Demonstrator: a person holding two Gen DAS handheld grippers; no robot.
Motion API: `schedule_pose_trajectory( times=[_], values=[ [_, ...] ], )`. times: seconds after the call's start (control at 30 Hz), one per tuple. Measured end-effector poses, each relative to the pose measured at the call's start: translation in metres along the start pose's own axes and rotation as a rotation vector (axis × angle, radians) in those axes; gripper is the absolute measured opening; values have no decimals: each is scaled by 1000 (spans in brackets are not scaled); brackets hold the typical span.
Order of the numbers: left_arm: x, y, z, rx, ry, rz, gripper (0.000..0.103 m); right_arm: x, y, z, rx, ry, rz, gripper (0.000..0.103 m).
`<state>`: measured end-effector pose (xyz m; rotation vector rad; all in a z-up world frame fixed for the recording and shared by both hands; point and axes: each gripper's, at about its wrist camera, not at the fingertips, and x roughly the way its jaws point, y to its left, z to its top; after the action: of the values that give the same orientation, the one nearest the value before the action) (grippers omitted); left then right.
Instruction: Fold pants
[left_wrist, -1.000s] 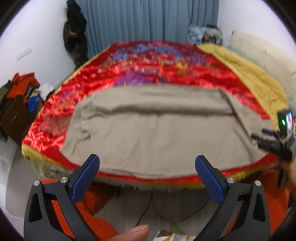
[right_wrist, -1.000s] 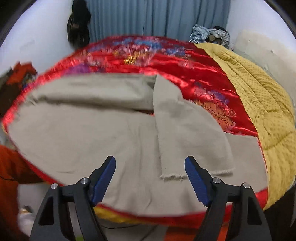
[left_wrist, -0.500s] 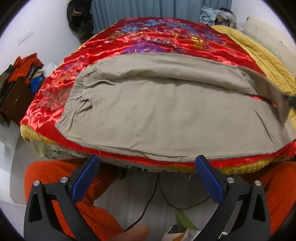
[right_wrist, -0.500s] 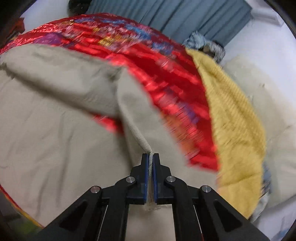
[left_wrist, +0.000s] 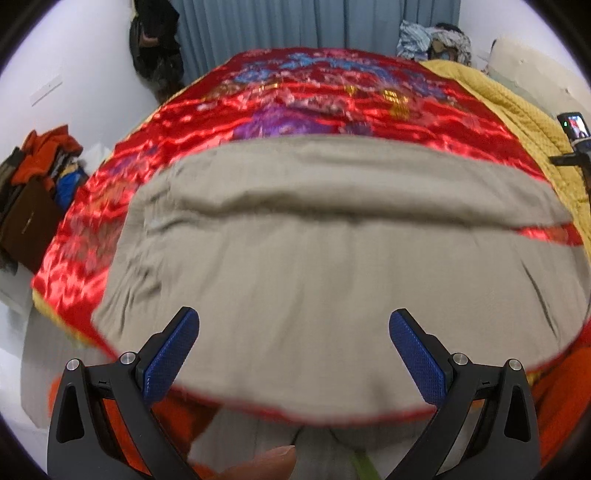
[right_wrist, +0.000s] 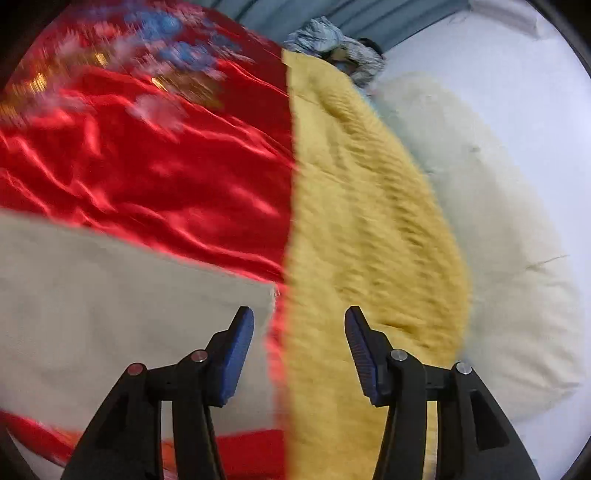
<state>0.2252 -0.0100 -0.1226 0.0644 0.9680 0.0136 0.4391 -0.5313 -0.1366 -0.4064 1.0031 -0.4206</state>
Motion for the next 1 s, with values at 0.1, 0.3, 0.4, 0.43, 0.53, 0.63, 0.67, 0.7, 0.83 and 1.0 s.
schedule_pose_trajectory(
  times=[0.1,0.3,0.4,0.43,0.53,0.63,0.67,0.7,0.83,1.0],
  values=[
    [31,2,27,-14,-86,-3,103,-24,69,30,-14,-92,529,51],
    [105,5,30,23,-122,54,103,-70,258,90,-447,-108,975,50],
    [125,12,12,16,-66,7,102,-64,306,108,-619,-56,948,50],
    [125,14,10,12,-74,0,102,-58,316,116,-669,-27,929,50],
    [127,9,12,43,-91,-4,103,-38,331,126,-766,99,909,50],
    [128,4,9,62,-103,3,102,-23,337,124,-852,195,892,44],
    [128,4,10,64,-105,2,102,-19,340,122,-879,229,880,32],
    [129,3,12,64,-104,0,102,-17,343,119,-910,254,870,12],
    [127,7,12,52,-101,-15,103,-43,347,114,-1045,142,747,3],
    [121,13,20,32,-99,-18,103,-78,360,147,-950,-390,175,7]
  ],
)
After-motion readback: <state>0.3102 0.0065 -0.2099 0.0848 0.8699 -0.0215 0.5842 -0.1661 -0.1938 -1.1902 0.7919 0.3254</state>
